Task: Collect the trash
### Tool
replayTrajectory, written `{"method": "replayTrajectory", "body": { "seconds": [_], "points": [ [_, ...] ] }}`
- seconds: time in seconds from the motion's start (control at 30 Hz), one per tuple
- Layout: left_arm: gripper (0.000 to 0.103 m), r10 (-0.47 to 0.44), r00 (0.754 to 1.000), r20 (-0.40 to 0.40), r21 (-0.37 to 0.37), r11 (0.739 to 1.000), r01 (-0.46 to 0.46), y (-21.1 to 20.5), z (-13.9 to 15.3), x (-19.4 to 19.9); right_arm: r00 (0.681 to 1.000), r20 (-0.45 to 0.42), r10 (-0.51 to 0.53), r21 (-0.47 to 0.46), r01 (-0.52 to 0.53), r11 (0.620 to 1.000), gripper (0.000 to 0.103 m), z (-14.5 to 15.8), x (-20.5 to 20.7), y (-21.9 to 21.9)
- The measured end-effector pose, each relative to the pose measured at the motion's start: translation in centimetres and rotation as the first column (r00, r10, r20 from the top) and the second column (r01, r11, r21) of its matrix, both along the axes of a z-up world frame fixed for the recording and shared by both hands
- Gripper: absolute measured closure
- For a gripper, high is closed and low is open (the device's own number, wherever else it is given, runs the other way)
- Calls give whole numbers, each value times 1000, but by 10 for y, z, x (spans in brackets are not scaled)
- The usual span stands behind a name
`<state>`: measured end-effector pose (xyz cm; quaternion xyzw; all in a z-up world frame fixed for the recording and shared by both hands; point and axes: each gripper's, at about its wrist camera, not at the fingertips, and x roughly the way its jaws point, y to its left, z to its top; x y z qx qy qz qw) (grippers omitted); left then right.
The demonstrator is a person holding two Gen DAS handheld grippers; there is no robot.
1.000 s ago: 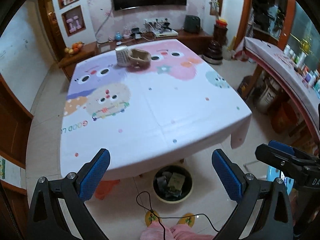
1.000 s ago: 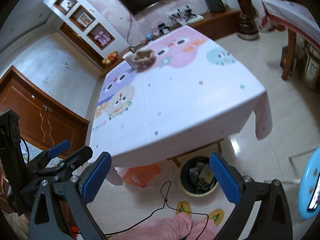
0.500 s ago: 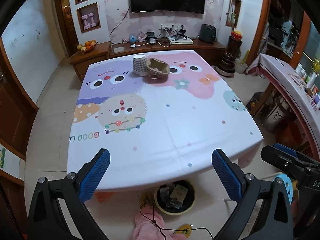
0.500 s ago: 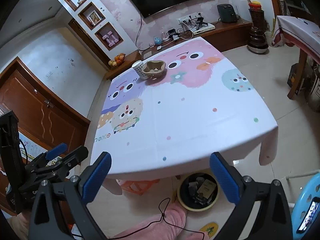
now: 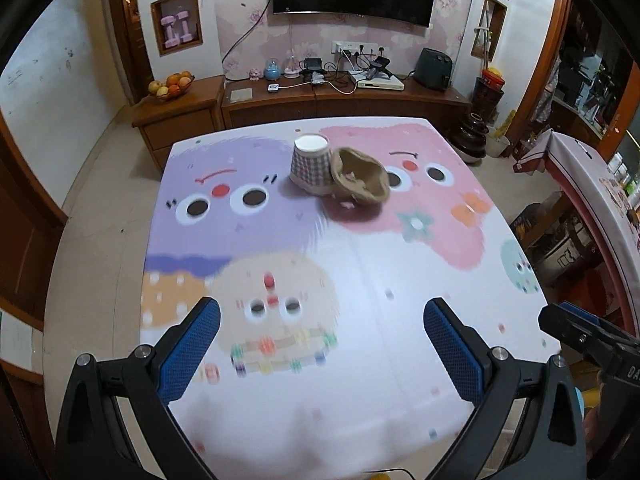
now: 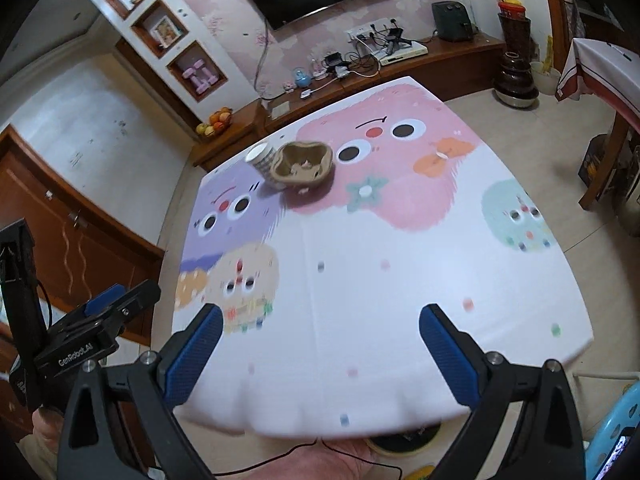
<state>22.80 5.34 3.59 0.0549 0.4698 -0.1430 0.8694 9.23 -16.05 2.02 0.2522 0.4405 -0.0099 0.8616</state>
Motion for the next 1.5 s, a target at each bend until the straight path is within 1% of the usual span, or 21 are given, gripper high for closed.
{"method": "replayTrajectory", "body": {
  "seconds": [0.03,0.13,0.23,0.43,0.53,0.63,0.77,0.83,0.9,0.97,1.0,1.07,1.1,1.13,1.17,1.2,1.27,1.3,1.37,1.5],
  "points": [
    [2,-6,1000,-7,-2,1000,6,0,-3,20,1000,-8,-10,1,10,1000,4,-2,15,-2],
    [2,-15,999,-34,-12,1000,15,-2,-13,65,999,-30,-34,5,34,999,4,-9,57,-5],
    [2,-28,998,-62,-17,999,27,-6,-29,112,997,-57,-56,-4,55,998,4,-21,98,-7],
    [2,-57,993,-100,-15,998,56,-20,-57,187,992,-96,-85,-16,83,996,4,-46,173,-4],
    [2,-85,991,-103,0,996,86,-28,-66,216,987,-118,-109,-19,108,994,4,-60,207,-4],
    [2,-115,988,-105,11,993,117,-38,-74,236,982,-135,-132,-23,130,991,4,-74,242,-6],
    [2,-150,981,-126,15,988,153,-48,-86,254,976,-161,-145,-26,142,989,8,-92,273,-9],
    [2,-162,977,-141,11,986,165,-52,-91,261,973,-180,-143,-34,139,990,18,-102,287,-9],
    [2,-168,974,-149,12,985,172,-54,-95,264,971,-196,-138,-50,130,990,24,-109,295,-7],
    [2,-169,973,-155,4,985,172,-55,-97,267,967,-219,-132,-71,119,990,25,-118,302,-5],
    [2,-166,973,-159,-1,986,168,-56,-99,269,965,-231,-128,-76,113,991,27,-122,305,-4],
    [2,-157,973,-167,-10,987,158,-56,-101,271,961,-250,-122,-89,102,991,43,-129,308,-2],
    [2,-152,973,-173,-15,988,152,-56,-103,273,958,-261,-118,-95,96,991,62,-132,308,-1],
    [2,-142,973,-181,-16,990,142,-57,-106,275,955,-277,-107,-92,84,992,75,-137,308,-1],
    [2,-133,974,-185,-17,991,132,-57,-108,277,958,-273,-88,-57,76,996,75,-138,306,-2],
    [2,-122,974,-189,-17,993,121,-58,-111,278,960,-266,-92,-47,83,995,76,-138,303,-3],
    [2,-93,977,-194,-17,996,91,-60,-115,282,961,-256,-100,-58,88,994,79,-139,295,-5],
    [2,-67,978,-198,-19,998,64,-61,-117,284,963,-249,-101,-63,88,994,86,-138,291,-5],
    [2,-27,978,-206,-27,999,22,-62,-121,287,964,-238,-116,-72,102,992,87,-136,281,-8],
    [2,54,974,-222,-11,998,-58,-69,-130,293,958,-239,-157,-94,139,986,87,-136,265,-15]
  ]
}}
